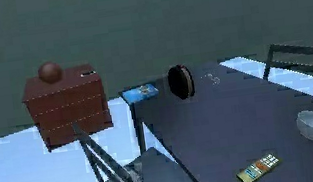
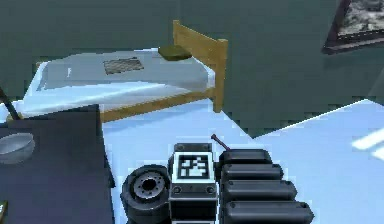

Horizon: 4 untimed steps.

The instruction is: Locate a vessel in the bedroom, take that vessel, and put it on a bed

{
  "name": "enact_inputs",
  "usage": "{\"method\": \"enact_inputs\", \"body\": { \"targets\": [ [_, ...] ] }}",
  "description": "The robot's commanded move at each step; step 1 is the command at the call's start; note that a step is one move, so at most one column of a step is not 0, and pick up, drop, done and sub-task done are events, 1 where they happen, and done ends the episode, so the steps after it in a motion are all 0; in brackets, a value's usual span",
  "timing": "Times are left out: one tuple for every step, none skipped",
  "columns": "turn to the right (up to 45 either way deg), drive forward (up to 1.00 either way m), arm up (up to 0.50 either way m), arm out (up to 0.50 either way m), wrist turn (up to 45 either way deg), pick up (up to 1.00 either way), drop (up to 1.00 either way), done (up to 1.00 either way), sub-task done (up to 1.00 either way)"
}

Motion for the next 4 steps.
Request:
{"method": "enact_inputs", "body": {
  "targets": [
    [45.0,0.00,0.00,0.00,0.0,0.00,0.00,0.00,0.00],
    [45.0,0.00,0.00,0.00,0.0,0.00,0.00,0.00,0.00],
    [39.0,0.00,0.00,0.00,0.0,0.00,0.00,0.00,0.00],
    [0.0,0.30,0.00,0.00,0.0,0.00,0.00,0.00,0.00]
  ]
}}
